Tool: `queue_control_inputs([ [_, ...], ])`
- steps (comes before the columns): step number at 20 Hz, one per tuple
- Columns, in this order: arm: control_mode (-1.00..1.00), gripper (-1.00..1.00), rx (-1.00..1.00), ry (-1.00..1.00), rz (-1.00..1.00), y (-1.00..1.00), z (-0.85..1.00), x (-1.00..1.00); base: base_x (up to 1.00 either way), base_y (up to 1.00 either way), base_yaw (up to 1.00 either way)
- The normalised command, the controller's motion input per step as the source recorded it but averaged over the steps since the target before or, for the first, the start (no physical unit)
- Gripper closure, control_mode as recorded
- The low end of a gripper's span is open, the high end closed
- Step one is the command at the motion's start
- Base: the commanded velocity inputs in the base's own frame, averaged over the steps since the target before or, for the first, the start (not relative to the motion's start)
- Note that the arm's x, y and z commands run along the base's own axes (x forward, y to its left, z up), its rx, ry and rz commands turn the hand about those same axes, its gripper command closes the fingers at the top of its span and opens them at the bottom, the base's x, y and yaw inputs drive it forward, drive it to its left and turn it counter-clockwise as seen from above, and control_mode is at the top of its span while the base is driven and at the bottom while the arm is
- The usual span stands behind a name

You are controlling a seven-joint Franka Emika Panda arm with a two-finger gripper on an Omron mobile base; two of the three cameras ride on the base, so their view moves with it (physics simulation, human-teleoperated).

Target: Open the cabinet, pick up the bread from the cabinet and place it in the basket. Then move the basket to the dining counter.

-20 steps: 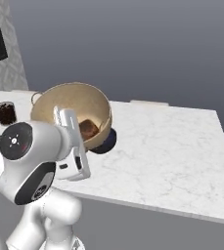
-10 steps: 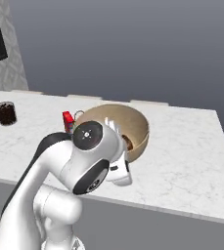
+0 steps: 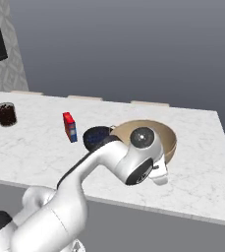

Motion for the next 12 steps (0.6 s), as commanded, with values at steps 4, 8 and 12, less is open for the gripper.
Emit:
queue_control_inputs([
  [4,-1.0,1.0,0.0,0.19,0.0,-0.63,-0.52,0.81,0.0,0.0,0.0],
  [8,-1.0,1.0,0.0,-0.01,0.03,-0.31,-0.16,0.25,0.0,0.0,0.0],
  [12,-1.0,1.0,0.0,-0.07,0.05,-0.14,-0.21,0.26,0.0,0.0,0.0],
])
